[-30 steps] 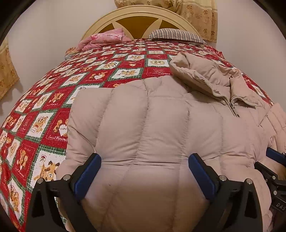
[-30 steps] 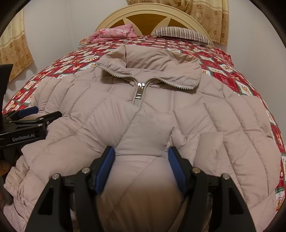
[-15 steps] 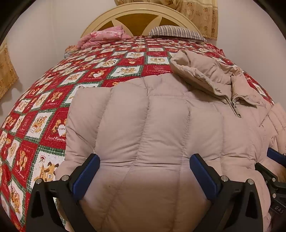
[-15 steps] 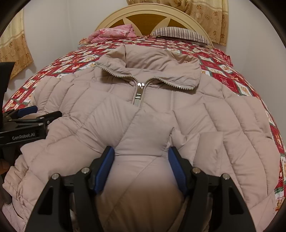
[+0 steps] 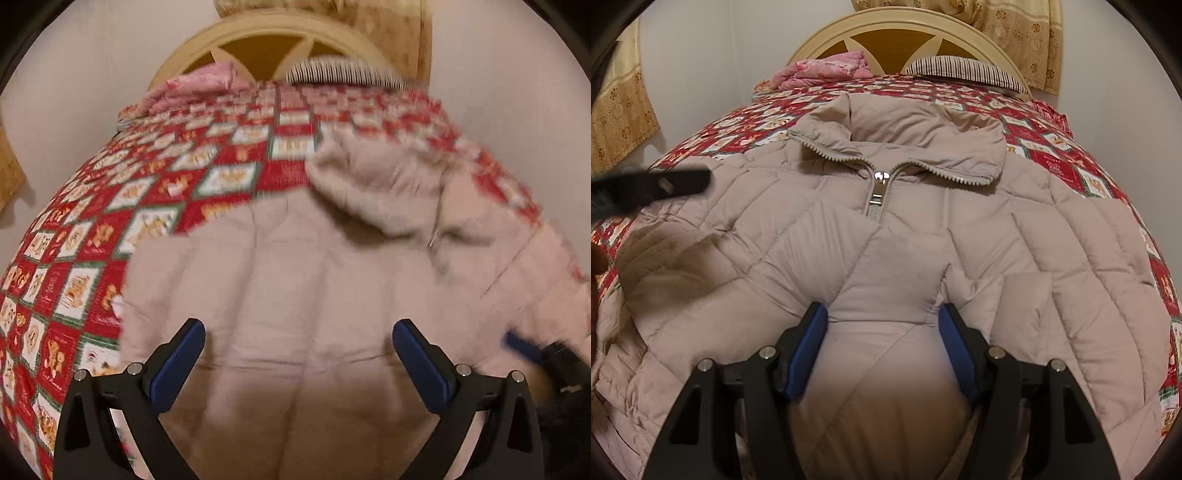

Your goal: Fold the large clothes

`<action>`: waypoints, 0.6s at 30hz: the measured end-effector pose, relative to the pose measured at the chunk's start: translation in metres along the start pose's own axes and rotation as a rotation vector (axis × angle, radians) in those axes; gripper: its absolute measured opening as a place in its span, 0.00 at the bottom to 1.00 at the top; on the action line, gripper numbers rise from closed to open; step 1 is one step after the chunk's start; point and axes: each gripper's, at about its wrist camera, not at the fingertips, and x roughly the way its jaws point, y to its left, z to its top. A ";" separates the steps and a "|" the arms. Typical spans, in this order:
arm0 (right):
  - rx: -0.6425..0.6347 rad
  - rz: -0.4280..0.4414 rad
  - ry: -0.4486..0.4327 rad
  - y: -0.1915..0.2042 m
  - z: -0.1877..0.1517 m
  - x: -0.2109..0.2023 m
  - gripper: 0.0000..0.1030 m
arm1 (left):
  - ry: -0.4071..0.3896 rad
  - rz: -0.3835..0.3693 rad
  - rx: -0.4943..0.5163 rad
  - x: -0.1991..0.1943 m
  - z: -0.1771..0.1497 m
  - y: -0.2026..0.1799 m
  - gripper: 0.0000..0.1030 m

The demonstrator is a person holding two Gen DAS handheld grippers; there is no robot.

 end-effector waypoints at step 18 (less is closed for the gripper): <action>-0.063 0.104 -0.056 -0.058 0.114 -0.017 0.88 | -0.056 -0.058 -0.049 0.019 -0.018 0.012 0.99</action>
